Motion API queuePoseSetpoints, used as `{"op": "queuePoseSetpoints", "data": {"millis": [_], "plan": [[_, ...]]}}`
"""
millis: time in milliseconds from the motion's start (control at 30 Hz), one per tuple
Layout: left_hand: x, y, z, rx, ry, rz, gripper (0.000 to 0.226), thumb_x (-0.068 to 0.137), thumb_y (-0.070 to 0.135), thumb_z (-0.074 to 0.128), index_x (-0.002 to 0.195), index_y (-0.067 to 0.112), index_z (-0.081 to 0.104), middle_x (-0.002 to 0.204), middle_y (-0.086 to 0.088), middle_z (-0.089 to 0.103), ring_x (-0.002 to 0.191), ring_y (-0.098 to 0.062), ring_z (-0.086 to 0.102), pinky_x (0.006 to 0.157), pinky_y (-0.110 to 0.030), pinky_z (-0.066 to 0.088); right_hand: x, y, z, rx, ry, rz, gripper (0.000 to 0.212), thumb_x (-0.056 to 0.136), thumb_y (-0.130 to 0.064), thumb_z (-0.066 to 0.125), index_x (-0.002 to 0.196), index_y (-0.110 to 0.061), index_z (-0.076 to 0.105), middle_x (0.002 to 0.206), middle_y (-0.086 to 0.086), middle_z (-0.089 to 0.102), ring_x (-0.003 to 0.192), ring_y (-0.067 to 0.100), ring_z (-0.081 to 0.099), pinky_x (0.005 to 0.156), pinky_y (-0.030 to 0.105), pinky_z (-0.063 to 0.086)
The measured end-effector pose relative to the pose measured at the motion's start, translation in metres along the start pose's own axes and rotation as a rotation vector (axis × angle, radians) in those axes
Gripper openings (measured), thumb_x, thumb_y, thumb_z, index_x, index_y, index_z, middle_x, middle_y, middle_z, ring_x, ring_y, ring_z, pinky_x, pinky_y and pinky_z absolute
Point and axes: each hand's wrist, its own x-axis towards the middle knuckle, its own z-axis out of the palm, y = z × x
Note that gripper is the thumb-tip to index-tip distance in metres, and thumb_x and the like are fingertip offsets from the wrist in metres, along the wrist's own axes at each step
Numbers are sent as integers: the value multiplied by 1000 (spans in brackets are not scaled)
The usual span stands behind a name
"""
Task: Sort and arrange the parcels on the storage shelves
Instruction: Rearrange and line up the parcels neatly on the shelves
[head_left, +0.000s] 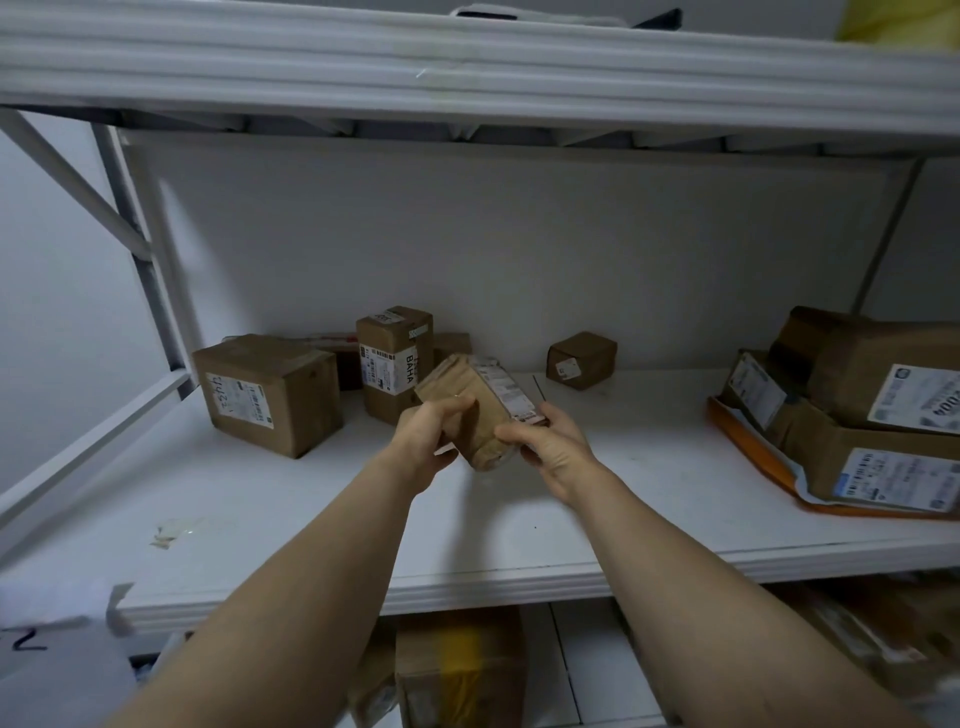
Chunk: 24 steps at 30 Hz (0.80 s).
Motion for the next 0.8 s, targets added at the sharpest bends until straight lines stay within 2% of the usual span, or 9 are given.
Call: {"op": "queuePoseSetpoints", "data": {"millis": [67,133,267,367,433,533,633,700,800], "plan": [[-3,0,4,56,-24,-7,52,77,30,74,121,14,52,115,-6,62,114,-25,54,105,-47,38,1,1,-1,-79,23,-56,49,68,9,77,103,-15,54,93,0,67,94,19,64,71,22,48],[-6,-1,8,115,-39,-22,55,75,38,77,119,20,49,112,-1,61,112,-22,53,104,-49,37,1,3,-1,-190,40,-78,67,61,9,81,106,-23,43,99,-3,62,97,15,59,81,24,48],[-3,-7,9,106,9,-14,51,72,19,82,116,11,58,110,-4,68,101,-20,62,86,-42,51,7,11,1,-320,-18,-35,106,37,-16,93,120,-29,29,127,2,48,115,18,53,102,34,45],[1,-8,4,135,8,-9,40,71,-3,77,108,4,62,95,-5,70,88,-21,65,73,-33,52,7,7,-1,-149,6,40,75,70,-12,80,130,-17,36,110,4,57,100,19,59,92,34,49],[1,-8,-1,164,-28,20,55,64,-13,78,113,0,57,98,-9,70,90,-24,68,68,-33,58,7,5,-2,-27,38,69,56,84,-9,63,134,-16,38,103,6,59,88,18,59,81,33,50],[-2,-7,-2,362,-34,156,97,54,-19,79,136,5,32,120,-11,60,112,-27,58,91,-42,52,7,3,-3,24,47,117,44,88,-38,59,128,-25,47,110,3,57,100,18,54,98,49,46],[-7,-9,3,491,-28,315,94,61,-23,72,139,7,29,120,-10,55,103,-18,52,86,-31,47,7,3,0,69,22,171,56,80,-61,61,123,-25,56,116,3,60,112,20,52,102,52,43],[-6,-10,4,581,-34,398,90,62,-22,71,139,7,33,123,-16,56,96,-18,53,81,-28,46,9,3,1,101,15,168,54,80,-57,64,120,-22,57,115,5,61,111,22,54,97,49,48],[-4,-11,3,594,-71,410,91,67,-21,71,141,9,28,127,-14,52,97,-15,51,75,-22,46,10,4,3,138,38,152,35,88,-33,62,117,-14,56,103,8,62,98,22,57,78,39,55]]}}
